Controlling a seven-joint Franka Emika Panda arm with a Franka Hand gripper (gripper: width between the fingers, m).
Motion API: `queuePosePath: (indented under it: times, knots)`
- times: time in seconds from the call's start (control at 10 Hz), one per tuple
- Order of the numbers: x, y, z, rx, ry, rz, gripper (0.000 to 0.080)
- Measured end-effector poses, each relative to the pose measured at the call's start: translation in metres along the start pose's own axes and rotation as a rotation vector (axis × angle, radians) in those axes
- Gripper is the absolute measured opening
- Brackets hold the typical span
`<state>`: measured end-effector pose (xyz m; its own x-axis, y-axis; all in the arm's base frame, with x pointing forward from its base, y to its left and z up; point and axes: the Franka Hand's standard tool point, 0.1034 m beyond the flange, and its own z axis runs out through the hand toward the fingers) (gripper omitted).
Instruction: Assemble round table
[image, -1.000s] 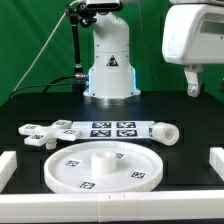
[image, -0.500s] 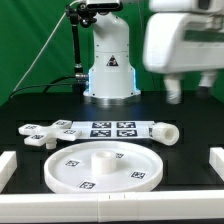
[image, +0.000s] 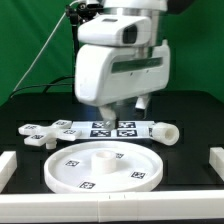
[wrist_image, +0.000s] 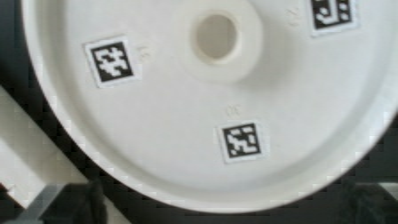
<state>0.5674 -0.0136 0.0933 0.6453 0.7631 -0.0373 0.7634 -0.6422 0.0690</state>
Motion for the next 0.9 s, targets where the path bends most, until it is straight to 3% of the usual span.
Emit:
queuePosePath:
  times: [0.3, 0.4, 0.5, 0.9]
  knots:
    - [0.000, -0.002, 0.003, 0.004, -0.003, -0.010, 0.0649]
    - [-0.009, 0.003, 0.019, -0.003, 0.009, -0.064, 0.0649]
    - [-0.021, 0.004, 0.035, 0.014, -0.004, -0.066, 0.0649]
    - [-0.038, 0.006, 0.070, 0.055, -0.026, -0.082, 0.0649]
